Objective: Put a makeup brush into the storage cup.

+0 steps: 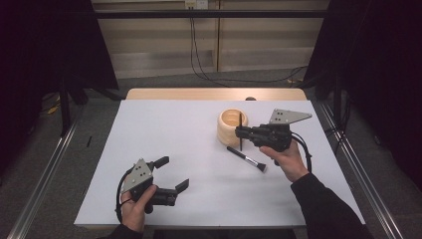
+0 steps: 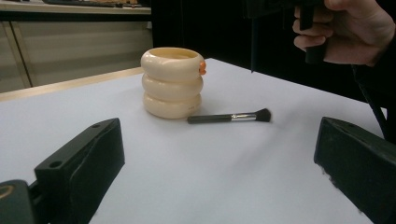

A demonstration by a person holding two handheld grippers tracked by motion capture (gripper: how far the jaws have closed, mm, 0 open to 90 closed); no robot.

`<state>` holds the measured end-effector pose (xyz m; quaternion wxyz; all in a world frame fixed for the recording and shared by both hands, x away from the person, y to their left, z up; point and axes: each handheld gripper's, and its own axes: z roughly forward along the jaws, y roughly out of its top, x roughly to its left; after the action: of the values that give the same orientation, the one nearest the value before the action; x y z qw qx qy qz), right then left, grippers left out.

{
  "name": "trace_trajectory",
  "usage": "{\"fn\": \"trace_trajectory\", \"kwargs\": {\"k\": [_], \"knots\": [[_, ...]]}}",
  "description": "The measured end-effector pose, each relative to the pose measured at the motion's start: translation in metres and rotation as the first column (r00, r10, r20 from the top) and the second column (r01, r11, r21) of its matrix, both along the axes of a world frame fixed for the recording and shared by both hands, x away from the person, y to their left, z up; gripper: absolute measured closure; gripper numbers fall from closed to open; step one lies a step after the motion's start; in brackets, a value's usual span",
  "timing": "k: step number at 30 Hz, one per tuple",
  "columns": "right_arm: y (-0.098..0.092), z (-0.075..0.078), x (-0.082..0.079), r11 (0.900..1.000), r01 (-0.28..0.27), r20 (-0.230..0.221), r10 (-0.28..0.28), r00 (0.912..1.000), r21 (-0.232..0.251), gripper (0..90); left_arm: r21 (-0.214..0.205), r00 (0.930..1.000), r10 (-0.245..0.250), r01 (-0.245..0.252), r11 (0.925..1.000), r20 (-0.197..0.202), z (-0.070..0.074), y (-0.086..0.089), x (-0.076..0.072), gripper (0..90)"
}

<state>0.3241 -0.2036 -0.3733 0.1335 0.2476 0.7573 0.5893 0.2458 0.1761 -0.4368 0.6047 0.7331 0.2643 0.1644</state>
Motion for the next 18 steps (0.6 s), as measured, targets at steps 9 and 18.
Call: {"fn": "trace_trajectory", "kwargs": {"k": [9, 18], "knots": [[-0.004, 0.014, 0.019, 0.9988, 0.05, 0.011, -0.05, 0.9987, -0.001, 83.7, 0.001, 0.9999, 0.013, -0.013, 0.9999, 0.002, -0.001, 0.001, 0.0, 1.9], [-0.005, 0.018, 0.04, 0.9957, 0.093, 0.003, -0.093, 0.9957, -0.003, 83.7, 0.015, 0.9998, 0.02, -0.02, 0.9997, -0.003, -0.002, 0.003, 0.0, 1.2]]}}
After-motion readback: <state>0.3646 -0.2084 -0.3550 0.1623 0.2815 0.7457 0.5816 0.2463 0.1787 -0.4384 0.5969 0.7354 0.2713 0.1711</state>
